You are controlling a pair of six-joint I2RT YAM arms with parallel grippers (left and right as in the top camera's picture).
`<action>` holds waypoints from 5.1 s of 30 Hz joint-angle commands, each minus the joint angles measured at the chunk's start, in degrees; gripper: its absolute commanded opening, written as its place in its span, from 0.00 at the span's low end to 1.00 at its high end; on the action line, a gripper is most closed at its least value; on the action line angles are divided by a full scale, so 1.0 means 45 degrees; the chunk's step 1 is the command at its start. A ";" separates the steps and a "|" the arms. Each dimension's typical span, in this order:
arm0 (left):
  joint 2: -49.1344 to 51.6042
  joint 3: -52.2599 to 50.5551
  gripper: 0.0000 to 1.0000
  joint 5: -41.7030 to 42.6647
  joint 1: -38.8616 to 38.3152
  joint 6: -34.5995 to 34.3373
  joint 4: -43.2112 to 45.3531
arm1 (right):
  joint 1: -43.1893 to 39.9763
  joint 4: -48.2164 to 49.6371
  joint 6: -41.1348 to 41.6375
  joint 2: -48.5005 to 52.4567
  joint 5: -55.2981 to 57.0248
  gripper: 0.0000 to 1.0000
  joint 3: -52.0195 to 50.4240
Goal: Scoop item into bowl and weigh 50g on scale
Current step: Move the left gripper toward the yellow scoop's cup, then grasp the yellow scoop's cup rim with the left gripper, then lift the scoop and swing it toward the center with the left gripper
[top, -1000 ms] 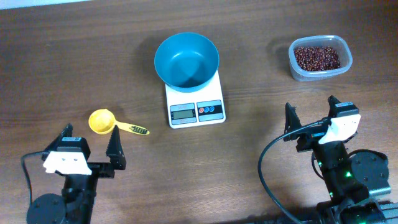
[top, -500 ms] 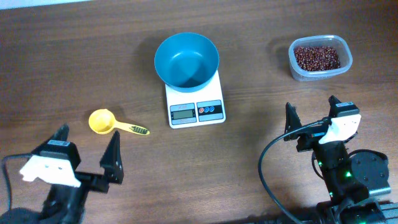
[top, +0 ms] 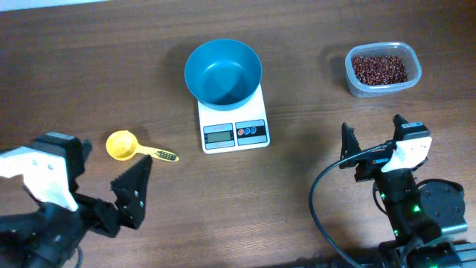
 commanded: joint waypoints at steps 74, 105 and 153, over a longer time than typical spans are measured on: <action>0.9350 0.2973 0.99 -0.6659 -0.0024 -1.0171 -0.6654 | 0.0092 -0.0087 -0.0068 -0.0039 0.0248 0.99 -0.0063; 1.6640 0.2084 0.61 -0.6664 -0.0015 -1.0166 0.0452 | 0.0092 -0.0083 -0.0068 -0.0039 0.0248 0.99 -0.0063; 1.1016 0.2089 0.00 -0.0942 -0.0029 -1.0015 -0.6324 | 0.0092 -0.0087 -0.0068 -0.0039 0.0248 0.99 -0.0063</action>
